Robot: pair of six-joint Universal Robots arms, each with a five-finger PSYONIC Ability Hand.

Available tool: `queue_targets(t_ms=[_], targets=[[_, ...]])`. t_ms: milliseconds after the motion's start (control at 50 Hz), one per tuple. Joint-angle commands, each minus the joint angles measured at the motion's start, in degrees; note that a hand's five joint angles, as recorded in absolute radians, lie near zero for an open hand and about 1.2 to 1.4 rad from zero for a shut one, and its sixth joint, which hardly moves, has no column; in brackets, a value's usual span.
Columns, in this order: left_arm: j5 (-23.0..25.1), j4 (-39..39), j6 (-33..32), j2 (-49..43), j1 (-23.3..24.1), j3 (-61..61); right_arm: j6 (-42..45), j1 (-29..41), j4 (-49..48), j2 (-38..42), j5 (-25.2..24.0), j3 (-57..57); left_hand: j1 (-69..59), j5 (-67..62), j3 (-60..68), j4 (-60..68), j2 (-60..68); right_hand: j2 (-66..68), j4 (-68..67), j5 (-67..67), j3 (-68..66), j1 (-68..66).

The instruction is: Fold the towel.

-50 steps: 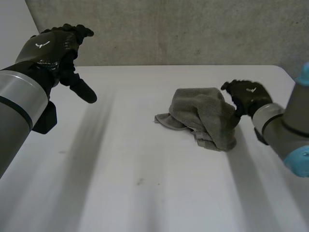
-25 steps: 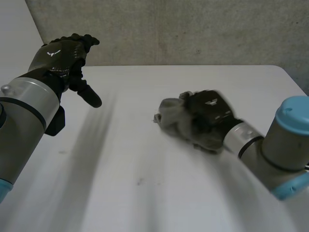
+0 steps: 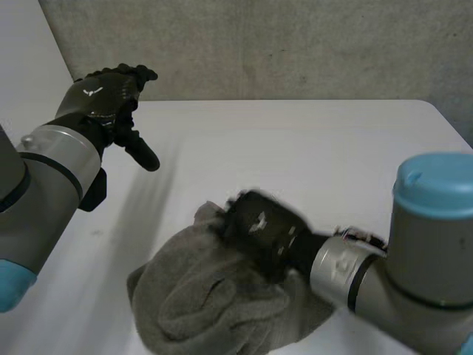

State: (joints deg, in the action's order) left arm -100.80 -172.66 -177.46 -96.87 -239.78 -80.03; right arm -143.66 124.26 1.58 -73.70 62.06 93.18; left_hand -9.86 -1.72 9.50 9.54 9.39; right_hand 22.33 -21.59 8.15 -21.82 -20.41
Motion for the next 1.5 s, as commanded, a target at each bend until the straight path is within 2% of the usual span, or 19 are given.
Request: queue_targets(t_ms=[20, 120, 320, 440, 720, 780, 820, 840, 860, 880, 920, 1040, 1080, 1100, 1140, 1160, 1200, 1280, 1500], targets=[[0.16, 0.31, -0.08, -2.8, 0.1, 0.13, -14.72, -5.7, 0.44, -1.89, 5.17, -3.44, -1.36, 0.5, 1.72, 1.69, 1.83, -4.51, 3.77, -0.33, 4.0, 2.59], [3.05, 0.48, -0.16, -6.48, 1.24, -1.09, -20.51, -9.12, 5.17, -4.43, 6.14, -3.88, -1.7, 0.16, 2.06, 2.02, 2.17, -3.84, 3.1, 0.34, 3.33, 1.92], [9.03, 2.77, -1.91, -12.2, 4.49, -3.37, -19.99, -11.24, 13.62, -5.84, 10.43, 0.24, -2.04, -0.18, 2.4, 2.36, 2.51, -2.16, 1.41, 2.03, 1.64, 0.24], [12.1, 2.16, -7.27, -15.54, 7.74, -4.52, -19.73, -11.41, 14.16, -5.84, 13.87, 4.02, -2.54, -0.68, 2.9, 2.86, 3.01, -2.83, 2.08, 1.36, 2.31, 0.9], [16.68, 2.33, -16.16, -21.0, 10.12, -3.21, -19.99, -11.15, 12.05, -3.91, 13.96, 11.59, -3.05, -1.18, 3.41, 3.37, 3.52, -3.17, 2.42, 1.02, 2.65, 1.25], [16.33, 2.33, -16.51, -22.05, 10.12, -3.21, -19.91, -10.88, 10.64, -2.85, 14.31, 12.29, -8.76, -6.9, 9.13, 9.09, 9.24, -1.82, 1.08, 2.36, 1.3, -0.1], [16.24, 2.33, -16.42, -23.1, 10.12, -3.12, -19.91, -10.8, 8.45, -1.72, 14.31, 12.38, -24.15, -22.29, 24.51, 24.47, 24.62, 11.38, -12.13, 15.57, -11.9, -13.31], [16.24, 2.33, -16.42, -23.1, 10.12, -3.12, -19.91, -10.8, 8.44, -1.71, 14.31, 12.38, -24.24, -22.38, 24.6, 24.56, 24.71, 11.47, -12.21, 15.65, -11.98, -13.39], [15.98, 2.33, -16.42, -23.71, 10.12, -2.94, -19.91, -10.71, 7.14, -1.19, 14.32, 12.29, -35.73, -33.87, 36.09, 36.06, 36.2, 23.62, -24.37, 27.81, -24.14, -25.55], [15.98, 2.33, -16.42, -23.72, 10.12, -2.94, -19.91, -10.71, 7.12, -1.18, 14.32, 12.29, -35.85, -33.98, 36.21, 36.17, 36.32, 23.74, -24.49, 27.93, -24.26, -25.67], [15.46, 2.33, -16.34, -24.68, 10.12, -1.72, -19.82, -10.71, 4.06, -0.39, 14.31, 11.33, -65.31, -63.45, 65.67, 65.64, 65.78, 57.51, -58.26, 61.7, -58.03, -59.44], [13.17, 1.19, -15.63, -23.81, 9.51, 3.83, -18.85, -10.88, -2.19, -0.66, 14.58, 5.61, -70.14, -68.28, 70.5, 70.46, 70.61, 57.67, -58.41, 61.85, -58.18, -59.59], [5.31, -2.83, -14.06, -21.01, 7.93, 10.12, -18.15, -11.41, -8.13, -1.36, 15.28, 0.01, -70.14, -68.28, 70.5, 70.46, 70.61, 57.67, -58.41, 61.85, -58.18, -59.59], [5.26, -2.85, -14.05, -21.0, 7.93, 10.15, -18.15, -11.41, -8.17, -1.36, 15.28, -0.02, -70.14, -68.28, 70.5, 70.46, 70.61, 57.67, -58.41, 61.85, -58.18, -59.59], [-5.32, -8.8, -9.51, -16.8, 4.17, 14.36, -18.15, -11.85, -17.96, -3.46, 17.2, -3.87, -70.14, -68.28, 70.5, 70.46, 70.61, 57.67, -58.41, 61.85, -58.18, -59.59], [-5.38, -8.83, -9.48, -16.78, 4.15, 14.37, -18.15, -11.85, -18.01, -3.47, 17.22, -3.88, -70.14, -68.28, 70.5, 70.46, 70.61, 57.67, -58.41, 61.85, -58.18, -59.59], [-10.37, -13.21, -3.88, -13.8, 1.61, 15.25, -18.32, -11.68, -29.73, -6.01, 19.93, -4.67, -70.14, -68.28, 70.5, 70.46, 70.61, 57.67, -58.41, 61.85, -58.18, -59.59], [-10.03, -14.54, 1.15, -11.15, 0.89, 13.67, -18.24, -11.41, -34.36, -6.98, 20.91, -4.94, -70.14, -68.28, 70.5, 70.46, 70.61, 57.67, -58.41, 61.85, -58.18, -59.59], [-7.05, -15.77, 6.08, -6.14, 1.16, -8.04, -18.24, -10.71, -19.86, -3.12, 19.85, -3.09, -70.14, -68.28, 70.5, 70.46, 70.61, 57.67, -58.41, 61.85, -58.18, -59.59]])
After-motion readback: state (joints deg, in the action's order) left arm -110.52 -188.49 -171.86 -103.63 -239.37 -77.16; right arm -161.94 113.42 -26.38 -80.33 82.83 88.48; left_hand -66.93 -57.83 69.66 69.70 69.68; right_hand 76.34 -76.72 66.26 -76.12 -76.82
